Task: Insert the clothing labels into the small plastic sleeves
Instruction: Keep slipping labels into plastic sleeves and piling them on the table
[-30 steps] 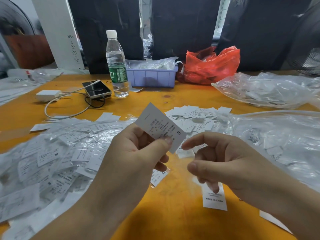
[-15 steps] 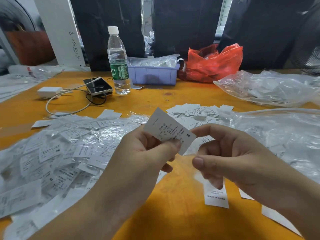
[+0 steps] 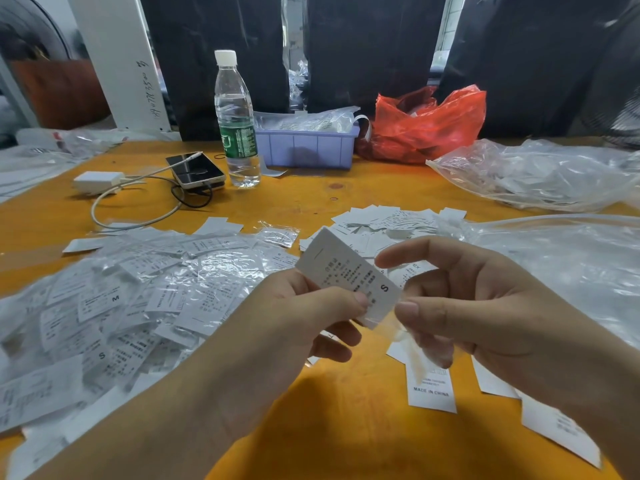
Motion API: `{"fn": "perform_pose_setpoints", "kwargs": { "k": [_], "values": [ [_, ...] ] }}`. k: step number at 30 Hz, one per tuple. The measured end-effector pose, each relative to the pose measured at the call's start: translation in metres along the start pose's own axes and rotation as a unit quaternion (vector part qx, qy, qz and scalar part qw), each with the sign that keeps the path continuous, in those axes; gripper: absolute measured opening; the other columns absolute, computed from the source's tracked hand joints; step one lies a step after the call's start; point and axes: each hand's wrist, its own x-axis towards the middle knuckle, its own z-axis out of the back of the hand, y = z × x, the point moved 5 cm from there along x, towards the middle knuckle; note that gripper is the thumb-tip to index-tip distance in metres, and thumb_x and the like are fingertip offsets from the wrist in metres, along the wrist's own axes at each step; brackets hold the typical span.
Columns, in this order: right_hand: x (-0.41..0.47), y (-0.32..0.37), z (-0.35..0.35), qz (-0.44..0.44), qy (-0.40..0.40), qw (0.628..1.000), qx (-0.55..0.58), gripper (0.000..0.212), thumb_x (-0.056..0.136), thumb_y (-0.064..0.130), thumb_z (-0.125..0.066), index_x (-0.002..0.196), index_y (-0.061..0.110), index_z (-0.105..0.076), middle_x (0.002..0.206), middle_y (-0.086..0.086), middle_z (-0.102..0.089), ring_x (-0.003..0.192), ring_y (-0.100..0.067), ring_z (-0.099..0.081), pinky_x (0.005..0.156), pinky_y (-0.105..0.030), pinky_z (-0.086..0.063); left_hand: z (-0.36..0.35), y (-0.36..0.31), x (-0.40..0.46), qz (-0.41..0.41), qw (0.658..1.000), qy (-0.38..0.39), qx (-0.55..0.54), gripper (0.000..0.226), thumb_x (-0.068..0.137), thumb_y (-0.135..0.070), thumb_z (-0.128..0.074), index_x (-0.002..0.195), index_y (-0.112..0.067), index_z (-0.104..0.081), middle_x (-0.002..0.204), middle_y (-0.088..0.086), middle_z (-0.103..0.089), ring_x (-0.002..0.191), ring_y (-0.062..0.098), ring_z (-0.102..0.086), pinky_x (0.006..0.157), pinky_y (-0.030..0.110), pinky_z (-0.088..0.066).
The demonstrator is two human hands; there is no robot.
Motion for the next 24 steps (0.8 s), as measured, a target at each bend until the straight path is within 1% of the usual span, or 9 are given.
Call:
{"fn": "perform_pose_setpoints", "kwargs": {
  "k": [2, 5, 7, 12, 15, 17, 20, 24],
  "values": [
    [-0.0003, 0.0006, -0.0001, -0.001, 0.002, 1.000, -0.004, 0.041, 0.069, 0.005, -0.071, 0.109, 0.010, -0.064, 0.058, -0.009, -0.056, 0.047, -0.014, -0.053, 0.044, -0.026, -0.041, 0.0008, 0.0007, 0.0001, 0.001, 1.000, 0.000, 0.007, 0.019, 0.064, -0.023, -0.068, 0.081, -0.021, -0.076, 0.073, 0.003, -0.072, 0.061, 0.013, -0.065, 0.056, 0.024, -0.053],
    [-0.0003, 0.0007, 0.0002, -0.006, 0.003, 1.000, -0.010, 0.035, 0.069, 0.006, -0.072, 0.104, 0.011, -0.068, 0.062, -0.016, -0.056, 0.047, -0.016, -0.052, 0.044, -0.025, -0.041, 0.0009, -0.0001, -0.0007, -0.006, 1.000, 0.002, 0.022, 0.019, 0.065, -0.023, -0.068, 0.082, -0.024, -0.076, 0.073, 0.004, -0.072, 0.059, 0.013, -0.065, 0.056, 0.023, -0.053],
    [0.0000, 0.0000, 0.0003, -0.010, 0.005, 1.000, -0.017, 0.031, 0.070, 0.007, -0.071, 0.101, 0.010, -0.070, 0.065, -0.018, -0.057, 0.047, -0.016, -0.052, 0.044, -0.025, -0.042, 0.0008, -0.0012, -0.0012, -0.015, 0.999, 0.005, 0.038, 0.020, 0.066, -0.023, -0.069, 0.084, -0.026, -0.075, 0.075, 0.004, -0.073, 0.058, 0.012, -0.065, 0.056, 0.022, -0.053],
    [0.0003, -0.0031, -0.0002, -0.020, 0.010, 0.997, -0.078, 0.019, 0.072, 0.014, -0.070, 0.091, 0.012, -0.073, 0.063, -0.013, -0.060, 0.054, -0.020, -0.052, 0.047, -0.026, -0.044, -0.0016, -0.0061, -0.0032, -0.044, 0.995, 0.028, 0.085, 0.021, 0.067, -0.021, -0.068, 0.081, -0.035, -0.076, 0.070, -0.003, -0.072, 0.056, 0.005, -0.061, 0.055, 0.017, -0.050],
    [0.0003, -0.0054, -0.0008, -0.022, 0.016, 0.991, -0.132, 0.015, 0.075, 0.021, -0.069, 0.085, 0.012, -0.074, 0.063, -0.009, -0.063, 0.056, -0.022, -0.052, 0.050, -0.025, -0.045, -0.0010, -0.0060, -0.0030, -0.051, 0.992, 0.031, 0.107, 0.022, 0.068, -0.021, -0.068, 0.084, -0.034, -0.074, 0.076, 0.002, -0.073, 0.057, 0.005, -0.060, 0.055, 0.017, -0.050],
    [0.0008, -0.0065, 0.0004, -0.023, 0.009, 0.988, -0.151, 0.015, 0.075, 0.025, -0.069, 0.082, 0.012, -0.074, 0.063, -0.007, -0.064, 0.056, -0.019, -0.054, 0.053, -0.025, -0.046, 0.0015, -0.0049, -0.0021, -0.051, 0.992, 0.020, 0.115, 0.024, 0.066, -0.022, -0.071, 0.087, -0.034, -0.072, 0.078, 0.003, -0.073, 0.058, 0.006, -0.060, 0.055, 0.018, -0.051],
    [0.0016, -0.0068, 0.0015, -0.017, 0.000, 0.984, -0.175, 0.017, 0.074, 0.030, -0.069, 0.078, 0.014, -0.074, 0.065, -0.003, -0.064, 0.057, -0.011, -0.055, 0.056, -0.024, -0.047, 0.0044, -0.0030, -0.0010, -0.050, 0.990, 0.007, 0.135, 0.026, 0.065, -0.026, -0.074, 0.088, -0.036, -0.070, 0.077, 0.000, -0.071, 0.056, 0.004, -0.060, 0.055, 0.018, -0.052],
    [0.0013, -0.0057, 0.0005, -0.006, 0.002, 0.983, -0.185, 0.017, 0.074, 0.032, -0.069, 0.077, 0.017, -0.074, 0.067, 0.000, -0.064, 0.060, -0.009, -0.056, 0.058, -0.024, -0.048, 0.0039, -0.0002, -0.0002, -0.040, 0.990, 0.015, 0.133, 0.023, 0.065, -0.030, -0.074, 0.087, -0.035, -0.071, 0.073, -0.003, -0.070, 0.057, 0.005, -0.060, 0.056, 0.019, -0.051]
  ]
}}
